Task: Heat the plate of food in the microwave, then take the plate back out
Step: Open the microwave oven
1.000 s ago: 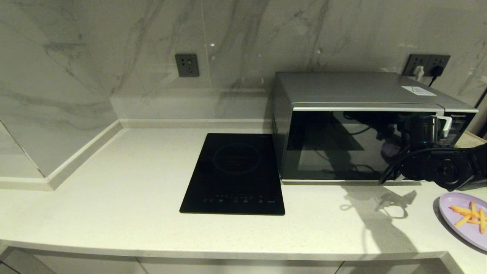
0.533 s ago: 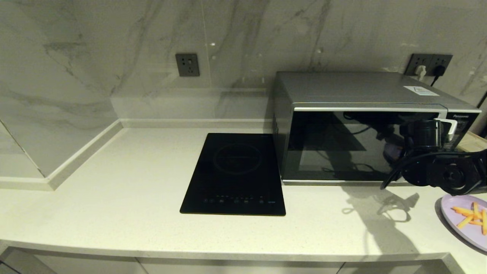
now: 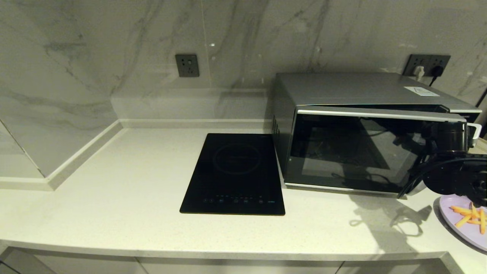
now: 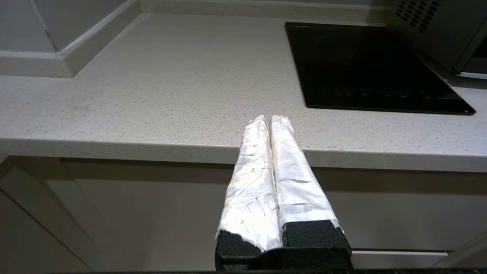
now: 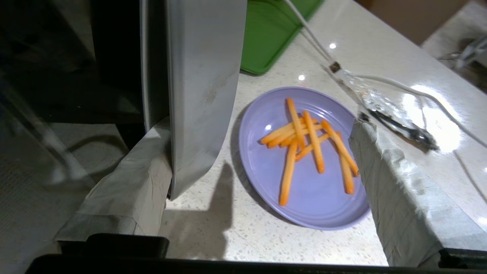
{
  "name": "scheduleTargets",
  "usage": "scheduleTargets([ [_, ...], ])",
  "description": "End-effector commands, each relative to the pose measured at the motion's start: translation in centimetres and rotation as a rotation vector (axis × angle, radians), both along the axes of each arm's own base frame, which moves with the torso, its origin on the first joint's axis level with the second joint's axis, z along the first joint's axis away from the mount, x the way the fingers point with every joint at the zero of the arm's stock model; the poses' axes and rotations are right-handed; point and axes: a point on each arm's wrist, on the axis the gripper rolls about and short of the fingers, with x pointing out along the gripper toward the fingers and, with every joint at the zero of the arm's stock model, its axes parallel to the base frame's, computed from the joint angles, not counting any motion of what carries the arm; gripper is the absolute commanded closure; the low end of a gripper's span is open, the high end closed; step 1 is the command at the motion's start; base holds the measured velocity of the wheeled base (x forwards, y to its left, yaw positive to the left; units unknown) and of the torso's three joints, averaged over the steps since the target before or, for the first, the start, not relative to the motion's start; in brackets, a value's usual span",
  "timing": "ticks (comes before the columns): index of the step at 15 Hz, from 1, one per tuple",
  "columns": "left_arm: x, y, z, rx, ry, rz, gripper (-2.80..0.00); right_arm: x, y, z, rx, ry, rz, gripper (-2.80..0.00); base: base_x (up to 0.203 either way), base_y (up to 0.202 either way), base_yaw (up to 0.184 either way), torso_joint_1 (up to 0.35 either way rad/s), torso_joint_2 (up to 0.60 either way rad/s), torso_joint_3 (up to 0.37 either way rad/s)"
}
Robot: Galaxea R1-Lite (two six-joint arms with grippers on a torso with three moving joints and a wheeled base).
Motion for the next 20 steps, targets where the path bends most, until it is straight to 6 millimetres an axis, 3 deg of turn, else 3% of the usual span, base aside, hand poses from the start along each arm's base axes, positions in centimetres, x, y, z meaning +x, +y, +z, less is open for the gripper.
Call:
scheduleTargets([
  [1, 0.0, 0.0, 0.0, 0.001, 0.0, 0.001, 0.0, -0.6, 0.6, 0.3, 0.023, -0.008, 0.062, -2.8, 0.0, 0.0, 0.0, 0.0, 0.0, 0.0],
  [5, 0.0, 0.0, 0.0, -0.001, 0.0, 0.001, 0.0, -3.9, 3.5, 3.6, 0.068, -0.026, 0.283, -2.8, 0.0, 0.0, 0.0, 0.0, 0.0, 0.0],
  [6, 0.0, 0.0, 0.0, -0.001, 0.0, 0.001, 0.0, -5.4, 4.2, 4.6, 0.091, -0.009, 0.357, 0.0, 0.0, 0.0, 0.0, 0.0, 0.0, 0.0],
  [9, 0.0, 0.0, 0.0, -0.001, 0.0, 0.001, 0.0, -10.8, 5.7, 7.5, 0.204, 0.1, 0.631, 0.0, 0.0, 0.0, 0.0, 0.0, 0.0, 0.0],
  [12, 0.0, 0.0, 0.0, -0.001, 0.0, 0.001, 0.0, -12.1, 6.0, 11.8, 0.347, 0.074, 0.757, 0.0, 0.0, 0.0, 0.0, 0.0, 0.0, 0.0],
  [16, 0.0, 0.0, 0.0, -0.001, 0.0, 0.001, 0.0, -9.1, 6.1, 14.9, 0.473, 0.009, 0.714, 0.0, 0.0, 0.0, 0.0, 0.0, 0.0, 0.0],
  [20, 0.0, 0.0, 0.0, -0.001, 0.0, 0.001, 0.0, -4.5, 5.9, 16.9, 0.582, -0.069, 0.64, 0.0, 0.0, 0.0, 0.0, 0.0, 0.0, 0.0],
])
